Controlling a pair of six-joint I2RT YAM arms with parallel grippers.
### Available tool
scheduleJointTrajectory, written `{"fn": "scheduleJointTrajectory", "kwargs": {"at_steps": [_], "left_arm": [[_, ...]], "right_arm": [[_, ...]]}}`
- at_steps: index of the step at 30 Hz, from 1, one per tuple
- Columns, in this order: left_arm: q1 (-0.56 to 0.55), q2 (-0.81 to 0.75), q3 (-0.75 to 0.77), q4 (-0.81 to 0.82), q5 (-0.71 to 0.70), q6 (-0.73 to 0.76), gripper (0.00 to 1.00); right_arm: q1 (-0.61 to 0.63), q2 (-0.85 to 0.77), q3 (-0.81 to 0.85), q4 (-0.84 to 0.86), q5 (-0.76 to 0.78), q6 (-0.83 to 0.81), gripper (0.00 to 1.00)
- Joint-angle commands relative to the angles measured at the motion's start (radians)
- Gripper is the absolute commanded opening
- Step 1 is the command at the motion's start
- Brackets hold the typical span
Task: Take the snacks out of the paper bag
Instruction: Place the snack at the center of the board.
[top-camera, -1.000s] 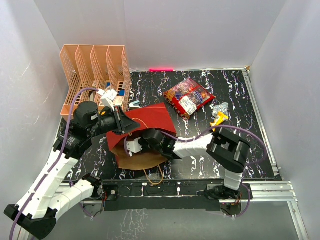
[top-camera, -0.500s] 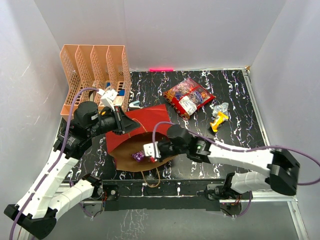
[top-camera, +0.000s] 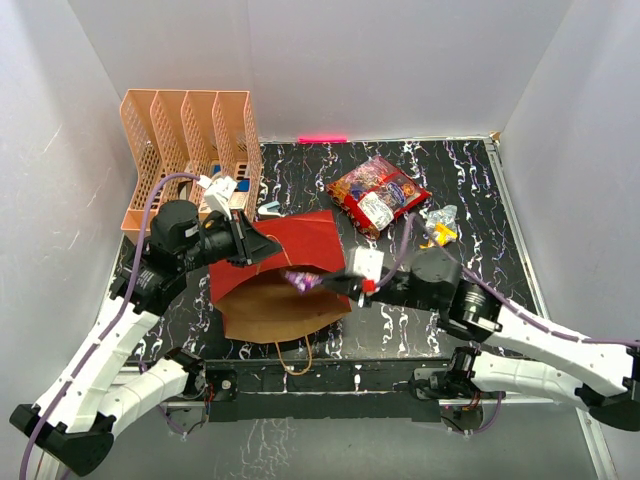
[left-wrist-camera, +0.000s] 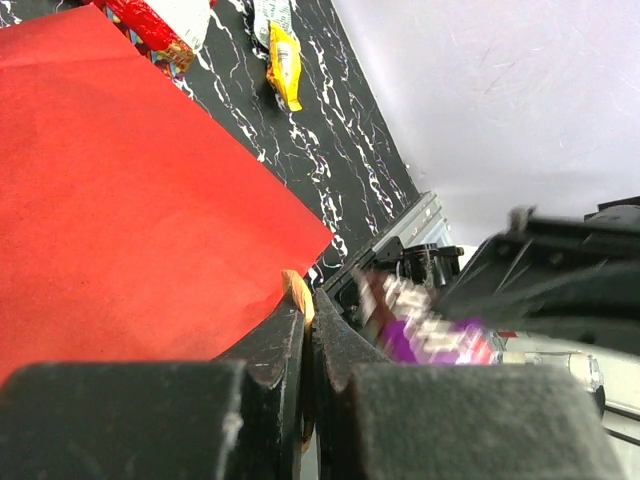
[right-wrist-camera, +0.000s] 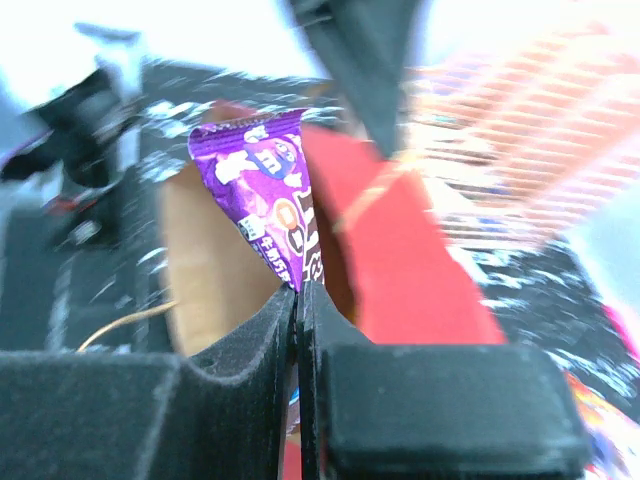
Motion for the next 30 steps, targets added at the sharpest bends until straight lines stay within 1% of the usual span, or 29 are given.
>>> {"fn": "scheduleJointTrajectory", "kwargs": {"at_steps": [1,3,4,6,7,9,10,13,15,17,19,21,26,30], "left_arm": [[-0.004,0.000,0.025,0.017,0.016,-0.001,0.00],[-0.004,0.001,0.025,0.015,0.015,-0.003,0.00],[-0.004,0.001,0.025,0.015,0.015,-0.003,0.00],[-0.004,0.004,0.025,0.014,0.015,-0.005,0.00],[-0.004,0.005,0.025,0.015,0.015,-0.005,0.00],[-0.004,0.008,0.027,0.015,0.016,-0.006,0.00],[-0.002,0.010,0.029,0.014,0.016,-0.006,0.00],[-0.004,0.012,0.035,0.003,0.010,-0.003,0.00],[-0.004,0.010,0.036,-0.001,0.007,-0.003,0.00],[-0.003,0.009,0.036,-0.007,0.004,-0.001,0.00],[-0.004,0.008,0.037,-0.013,0.000,0.001,0.00],[-0.004,0.010,0.038,-0.018,-0.001,0.004,0.00],[-0.004,0.016,0.040,-0.019,-0.002,0.009,0.00],[-0.004,0.017,0.039,-0.016,-0.003,0.009,0.00]], "right_arm": [[-0.018,-0.068,0.010,0.259,0.590,0.178,0.07],[-0.032,-0.047,-0.013,0.372,0.883,0.186,0.07],[-0.051,-0.027,-0.019,0.412,0.985,0.169,0.07],[-0.122,0.015,-0.037,0.478,1.107,0.122,0.07],[-0.169,0.040,-0.044,0.489,1.166,0.133,0.07],[-0.280,0.084,-0.055,0.485,1.274,0.231,0.07],[-0.337,0.099,-0.058,0.453,1.295,0.294,0.07],[-0.500,0.148,-0.088,0.389,1.306,0.431,0.07],[-0.614,0.193,-0.087,0.310,1.279,0.543,0.07],[-0.716,0.249,-0.059,0.160,1.221,0.686,0.07],[-0.818,0.314,-0.023,0.031,1.124,0.811,0.07],[-0.901,0.376,0.000,-0.050,1.025,0.918,0.07],[-1.002,0.401,-0.017,-0.083,0.902,1.084,0.07],[-1.069,0.459,0.013,-0.203,0.889,1.246,0.07]]}}
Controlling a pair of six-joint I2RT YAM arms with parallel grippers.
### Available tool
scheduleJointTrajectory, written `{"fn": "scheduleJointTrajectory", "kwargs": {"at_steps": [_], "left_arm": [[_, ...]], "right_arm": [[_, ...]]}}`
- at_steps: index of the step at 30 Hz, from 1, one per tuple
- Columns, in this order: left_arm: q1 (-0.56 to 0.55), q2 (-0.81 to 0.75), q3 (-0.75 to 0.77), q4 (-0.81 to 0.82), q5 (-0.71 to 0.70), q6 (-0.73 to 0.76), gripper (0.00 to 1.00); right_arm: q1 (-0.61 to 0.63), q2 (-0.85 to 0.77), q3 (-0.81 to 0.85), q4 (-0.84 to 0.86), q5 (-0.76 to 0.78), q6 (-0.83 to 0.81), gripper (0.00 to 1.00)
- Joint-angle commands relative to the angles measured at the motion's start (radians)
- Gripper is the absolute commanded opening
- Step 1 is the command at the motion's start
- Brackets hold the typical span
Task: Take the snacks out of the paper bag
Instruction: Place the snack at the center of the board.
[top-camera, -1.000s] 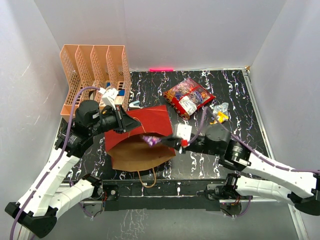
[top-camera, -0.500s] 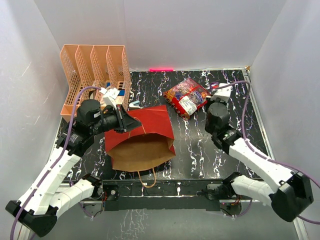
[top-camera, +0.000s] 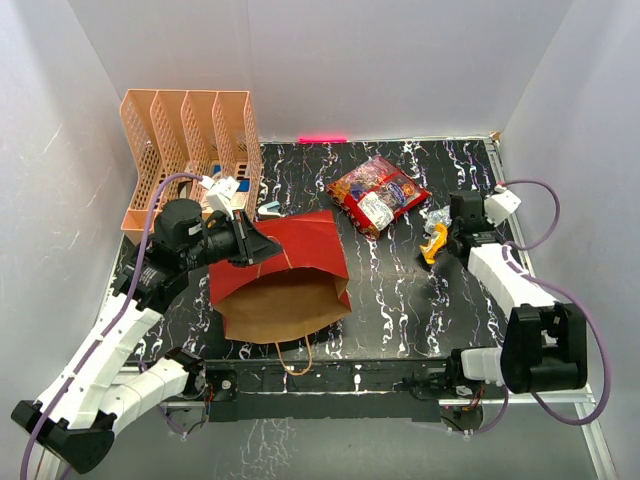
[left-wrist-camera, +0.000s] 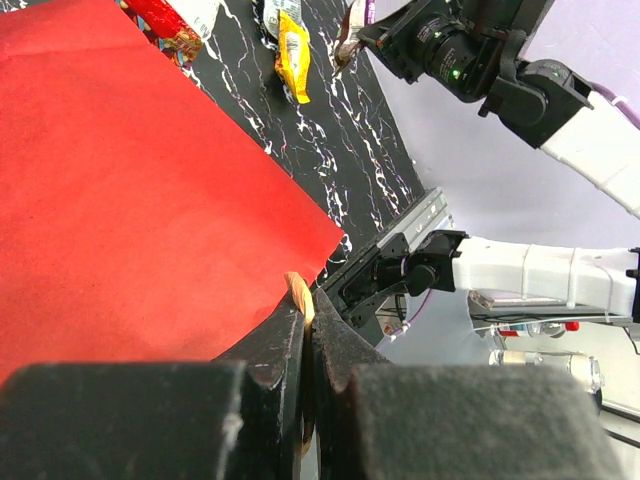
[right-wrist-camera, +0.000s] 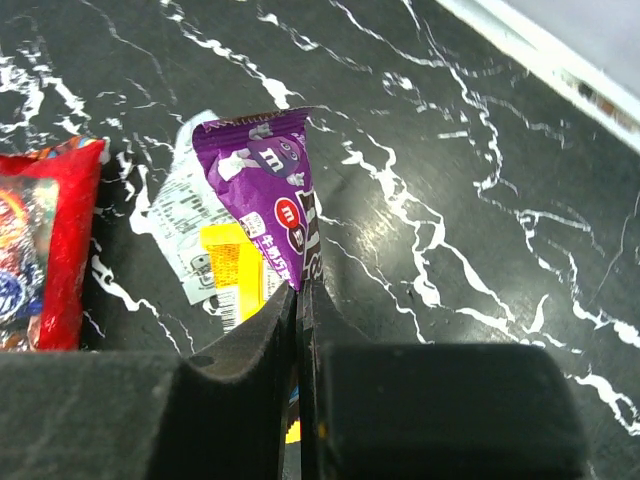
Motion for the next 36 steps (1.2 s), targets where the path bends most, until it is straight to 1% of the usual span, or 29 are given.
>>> {"fn": "scheduleJointTrajectory", "kwargs": {"at_steps": [1,5,14,15,17,19,24,26,29,30,31,33,34,35,36], "left_arm": [[-0.003,-0.002,0.037,0.000,0.002,0.010,0.00],[-0.004,-0.005,0.034,-0.004,0.002,0.014,0.00],[-0.004,-0.007,0.034,-0.005,0.001,0.018,0.00],[-0.003,-0.007,0.035,-0.006,0.001,0.018,0.00],[-0.004,-0.009,0.036,-0.007,0.000,0.019,0.00],[-0.003,-0.011,0.036,-0.008,0.001,0.019,0.00],[-0.004,-0.012,0.033,-0.005,0.004,0.018,0.00],[-0.004,-0.009,0.032,0.003,0.011,0.016,0.00],[-0.004,-0.007,0.031,0.010,0.016,0.015,0.00],[-0.003,-0.006,0.032,0.010,0.016,0.015,0.00],[-0.004,-0.006,0.031,0.011,0.015,0.016,0.00],[-0.003,-0.007,0.030,0.013,0.013,0.019,0.00],[-0.004,-0.008,0.028,0.015,0.012,0.019,0.00],[-0.004,-0.007,0.026,0.016,0.013,0.019,0.00],[-0.004,-0.007,0.024,0.016,0.013,0.019,0.00]], "right_arm": [[-0.073,0.055,0.076,-0.128,-0.051,0.253,0.07],[-0.102,0.122,0.099,-0.182,-0.090,0.281,0.07],[-0.103,0.166,0.079,-0.157,-0.173,0.275,0.09],[-0.103,0.162,0.077,-0.156,-0.176,0.275,0.13],[-0.102,0.147,0.072,-0.161,-0.178,0.272,0.27],[-0.103,0.121,0.067,-0.165,-0.178,0.254,0.40],[-0.104,0.022,0.072,-0.167,-0.145,0.200,0.60],[-0.104,-0.022,0.087,-0.176,-0.126,0.149,0.67],[-0.104,-0.100,0.071,-0.116,-0.135,0.060,0.91],[-0.104,-0.129,0.056,-0.086,-0.160,0.026,0.97],[-0.104,-0.161,0.033,-0.044,-0.214,-0.017,0.98],[-0.103,-0.242,-0.039,0.067,-0.384,-0.122,0.98],[-0.104,-0.278,-0.070,0.123,-0.494,-0.163,0.98],[-0.104,-0.308,-0.095,0.167,-0.636,-0.192,0.98],[-0.104,-0.337,-0.115,0.210,-0.732,-0.193,0.98]]}}
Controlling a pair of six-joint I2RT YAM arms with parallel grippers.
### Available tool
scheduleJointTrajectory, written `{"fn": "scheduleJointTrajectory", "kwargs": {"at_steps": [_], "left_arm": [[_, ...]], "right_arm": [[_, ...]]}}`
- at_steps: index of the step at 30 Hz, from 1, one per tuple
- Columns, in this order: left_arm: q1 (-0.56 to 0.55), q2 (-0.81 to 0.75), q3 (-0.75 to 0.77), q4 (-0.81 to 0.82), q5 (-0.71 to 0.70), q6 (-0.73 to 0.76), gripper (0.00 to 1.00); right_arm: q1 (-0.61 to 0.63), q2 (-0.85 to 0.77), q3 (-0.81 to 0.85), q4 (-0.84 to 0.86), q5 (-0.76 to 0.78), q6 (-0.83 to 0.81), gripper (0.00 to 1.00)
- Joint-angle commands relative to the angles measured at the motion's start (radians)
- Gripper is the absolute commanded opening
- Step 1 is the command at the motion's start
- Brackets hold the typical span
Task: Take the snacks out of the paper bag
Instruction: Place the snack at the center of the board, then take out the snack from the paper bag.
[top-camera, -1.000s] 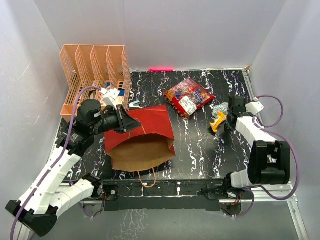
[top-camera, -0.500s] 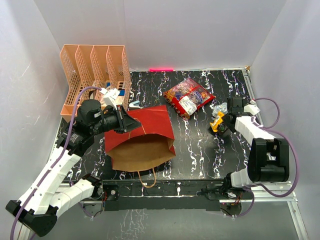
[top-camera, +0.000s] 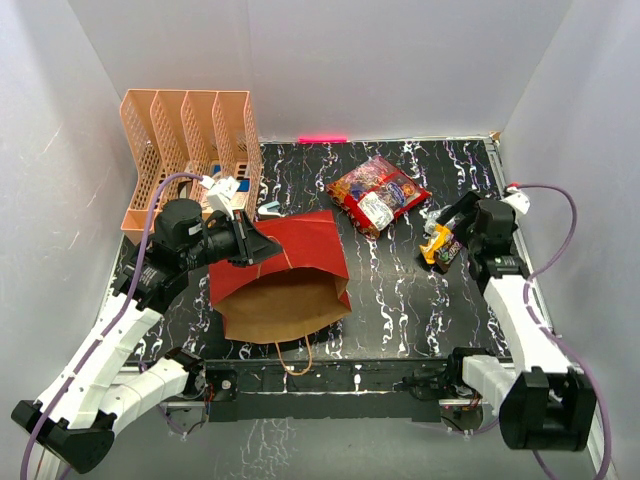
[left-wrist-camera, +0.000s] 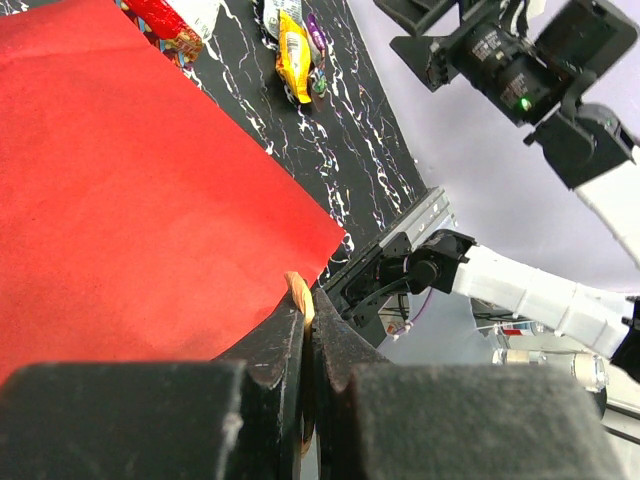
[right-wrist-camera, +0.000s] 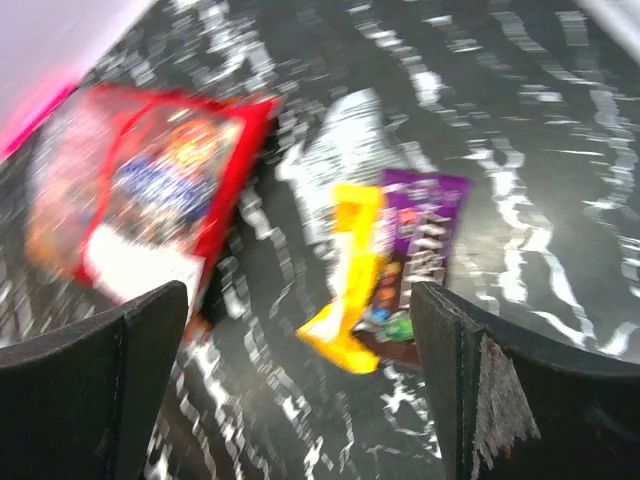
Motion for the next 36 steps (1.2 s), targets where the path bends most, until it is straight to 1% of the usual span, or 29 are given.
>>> {"fn": "scheduleJointTrajectory", "kwargs": {"at_steps": [1,3,5,7,9,12,13,15,17,18,19,20,21,22,23,25,27,30,33,35,36], "left_arm": [[-0.004,-0.006,0.023,0.016,0.014,0.010,0.00],[-0.003,-0.006,0.021,0.017,0.015,0.008,0.00],[-0.004,-0.009,0.016,0.021,0.014,0.007,0.00],[-0.004,-0.010,0.012,0.023,0.014,0.005,0.00],[-0.004,-0.007,0.010,0.024,0.015,0.006,0.00],[-0.004,-0.001,0.012,0.027,0.015,0.005,0.00],[-0.004,0.000,0.014,0.027,0.015,0.005,0.00],[-0.004,0.001,0.014,0.029,0.012,0.004,0.00],[-0.004,0.000,0.013,0.030,0.013,0.001,0.00],[-0.003,0.001,0.010,0.032,0.014,0.000,0.00],[-0.004,0.001,0.009,0.032,0.016,-0.001,0.00],[-0.003,0.003,0.011,0.031,0.017,-0.001,0.00],[-0.004,0.004,0.011,0.029,0.018,-0.001,0.00],[-0.004,0.004,0.012,0.028,0.017,-0.001,0.00],[-0.003,0.005,0.014,0.025,0.013,0.000,0.00],[-0.004,0.004,0.018,0.021,0.009,0.000,0.00],[-0.004,0.002,0.017,0.021,0.006,0.000,0.00],[-0.003,-0.001,0.016,0.021,0.005,-0.004,0.00],[-0.004,-0.003,0.020,0.012,0.002,-0.005,0.00],[-0.003,-0.007,0.021,0.007,-0.002,-0.005,0.00],[-0.003,-0.007,0.022,0.005,-0.004,-0.005,0.00]], "right_arm": [[-0.002,-0.129,-0.096,0.283,-0.512,-0.160,0.98],[-0.001,-0.146,-0.111,0.389,-0.753,-0.132,0.98],[0.007,-0.130,-0.108,0.509,-0.939,-0.054,0.98],[0.051,-0.094,-0.079,0.586,-1.020,0.028,0.98],[0.157,-0.068,-0.024,0.590,-1.034,0.009,0.98],[0.386,-0.070,0.062,0.523,-0.923,-0.131,0.98],[0.461,-0.076,0.075,0.524,-0.899,-0.184,0.98],[0.600,-0.096,0.072,0.560,-0.874,-0.285,0.98],[0.723,-0.109,0.063,0.558,-0.827,-0.387,0.98],[0.799,-0.109,0.063,0.542,-0.819,-0.463,0.98],[0.841,-0.107,0.059,0.529,-0.831,-0.551,0.98],[0.901,-0.104,0.050,0.508,-0.855,-0.673,0.98],[0.988,-0.097,0.053,0.455,-0.870,-0.818,0.98],[1.070,-0.086,0.066,0.386,-0.823,-0.978,0.98],[1.150,-0.067,0.077,0.349,-0.709,-1.049,0.98],[1.261,0.003,0.099,0.300,-0.506,-1.161,0.98],[1.316,0.078,0.122,0.275,-0.380,-1.231,0.98],[1.363,0.181,0.114,0.361,-0.148,-1.320,0.98],[1.378,0.264,0.074,0.513,0.043,-1.448,0.98],[1.379,0.323,0.043,0.635,0.123,-1.545,0.98],[1.380,0.356,0.033,0.668,0.150,-1.593,0.98]]}}
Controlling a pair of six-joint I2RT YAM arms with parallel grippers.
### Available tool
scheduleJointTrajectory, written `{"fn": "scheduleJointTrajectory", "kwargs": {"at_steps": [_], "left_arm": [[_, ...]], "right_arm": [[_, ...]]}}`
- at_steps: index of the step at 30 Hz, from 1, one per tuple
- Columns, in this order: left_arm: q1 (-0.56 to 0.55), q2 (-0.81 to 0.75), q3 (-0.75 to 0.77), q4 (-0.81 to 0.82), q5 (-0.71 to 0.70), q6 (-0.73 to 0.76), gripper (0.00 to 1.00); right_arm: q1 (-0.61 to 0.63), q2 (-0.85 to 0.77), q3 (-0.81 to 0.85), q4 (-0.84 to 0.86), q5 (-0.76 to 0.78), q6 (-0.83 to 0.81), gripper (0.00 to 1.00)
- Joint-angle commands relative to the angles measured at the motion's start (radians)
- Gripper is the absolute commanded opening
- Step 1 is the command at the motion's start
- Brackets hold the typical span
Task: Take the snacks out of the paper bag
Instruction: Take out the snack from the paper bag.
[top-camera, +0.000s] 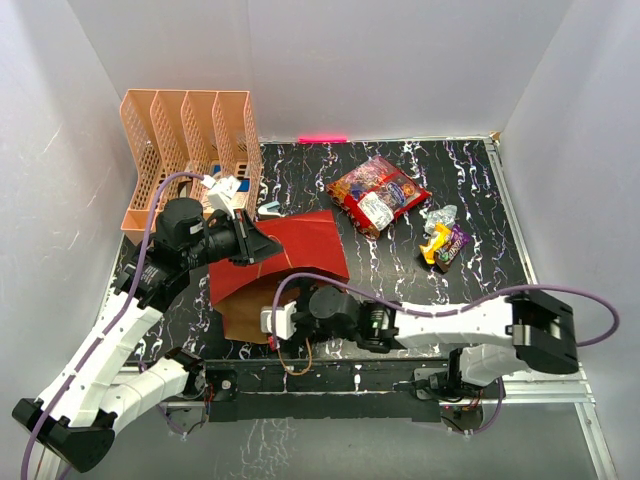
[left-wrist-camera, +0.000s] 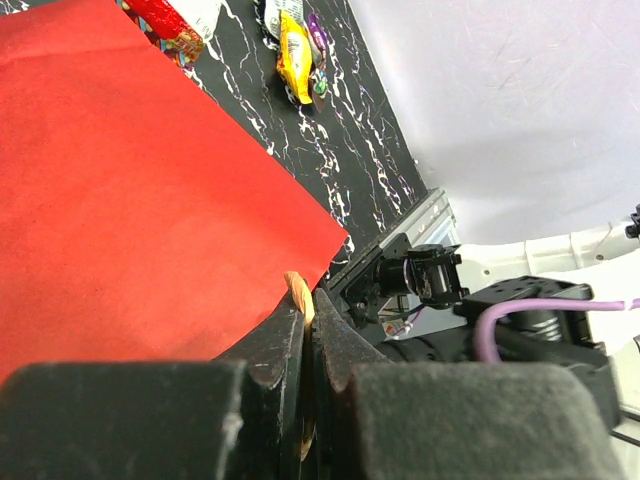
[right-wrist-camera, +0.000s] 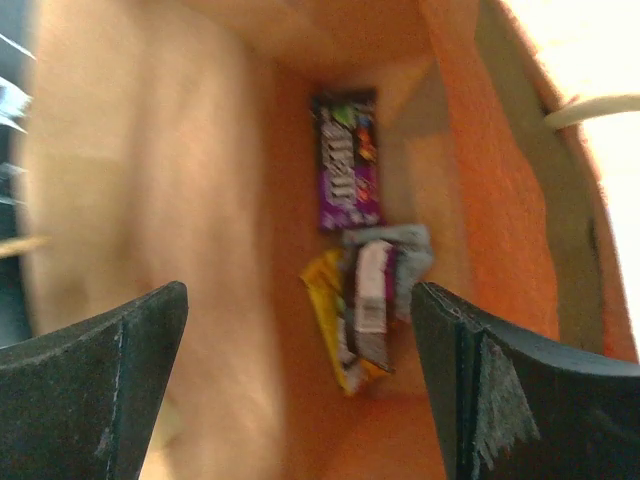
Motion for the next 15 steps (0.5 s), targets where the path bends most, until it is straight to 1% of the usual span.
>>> {"fn": "scheduleJointTrajectory", "kwargs": {"at_steps": [1,4,7,9,11,14,15], "left_arm": [[-0.003,-0.015,0.023,-0.004,-0.004,-0.002,0.00],[-0.004,-0.015,0.026,-0.006,-0.002,-0.003,0.00],[-0.003,-0.014,0.031,-0.007,-0.004,-0.003,0.00],[-0.003,-0.012,0.033,-0.005,-0.001,-0.003,0.00],[-0.004,-0.012,0.035,-0.003,0.002,-0.008,0.00],[-0.004,-0.012,0.043,-0.005,0.006,-0.010,0.00],[-0.004,-0.014,0.046,-0.008,0.006,-0.011,0.00]], "right_arm": [[0.007,0.099,-0.035,0.298,0.313,-0.297,0.98],[0.007,0.216,-0.050,0.454,0.410,-0.411,0.98],[0.001,0.351,-0.028,0.616,0.509,-0.498,0.98],[-0.016,0.447,-0.003,0.708,0.548,-0.540,0.99],[-0.035,0.523,0.032,0.757,0.586,-0.550,1.00],[-0.065,0.622,0.096,0.843,0.659,-0.553,0.95],[-0.074,0.640,0.115,0.852,0.666,-0.548,0.91]]}}
